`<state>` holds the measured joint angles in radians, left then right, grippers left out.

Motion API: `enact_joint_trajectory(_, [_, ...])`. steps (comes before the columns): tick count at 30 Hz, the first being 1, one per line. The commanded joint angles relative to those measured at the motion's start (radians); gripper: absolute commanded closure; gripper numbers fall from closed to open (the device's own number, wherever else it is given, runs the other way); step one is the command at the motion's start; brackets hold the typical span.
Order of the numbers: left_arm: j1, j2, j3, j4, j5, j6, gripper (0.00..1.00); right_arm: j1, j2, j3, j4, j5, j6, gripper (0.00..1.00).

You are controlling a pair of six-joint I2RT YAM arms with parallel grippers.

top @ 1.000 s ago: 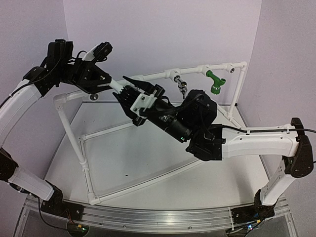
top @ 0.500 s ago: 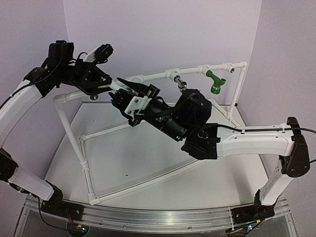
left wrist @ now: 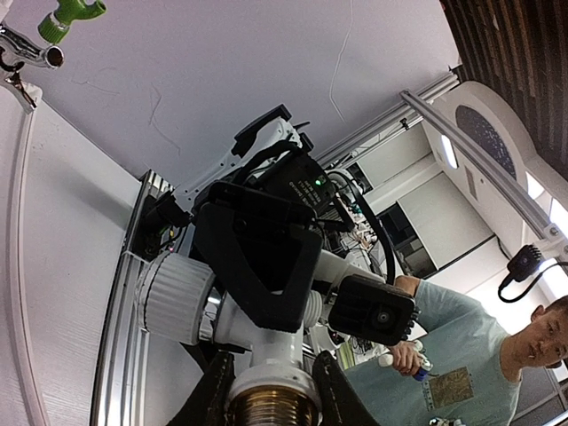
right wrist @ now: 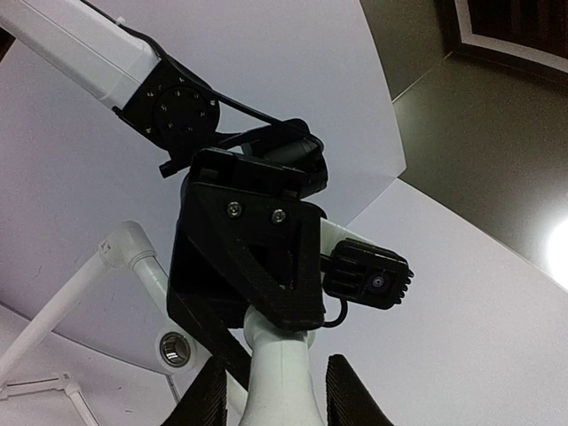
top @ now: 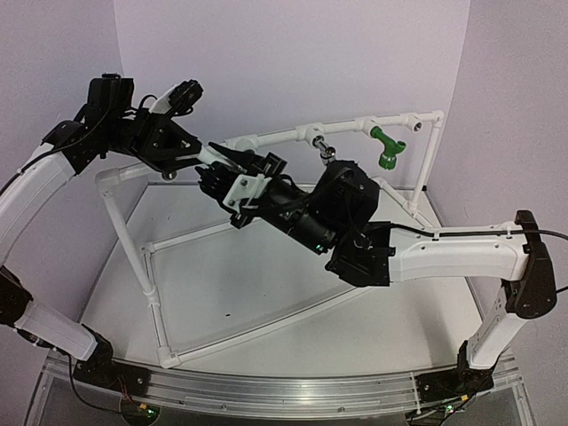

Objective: Install the water faucets

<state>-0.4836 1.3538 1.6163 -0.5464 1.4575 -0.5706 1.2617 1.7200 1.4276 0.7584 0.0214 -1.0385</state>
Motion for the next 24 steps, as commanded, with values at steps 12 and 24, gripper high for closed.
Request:
enact_joint_trajectory(12, [-0.003, 0.014, 0.094, -0.036, -0.063, 0.07, 1.0, -0.002, -0.117, -0.005, -0.106, 0.016, 0.061, 0.48])
enact_joint_trajectory(24, [-0.003, 0.015, 0.079, -0.033, -0.08, 0.081, 1.0, 0.005, -0.098, 0.095, -0.266, 0.079, 0.12, 0.65])
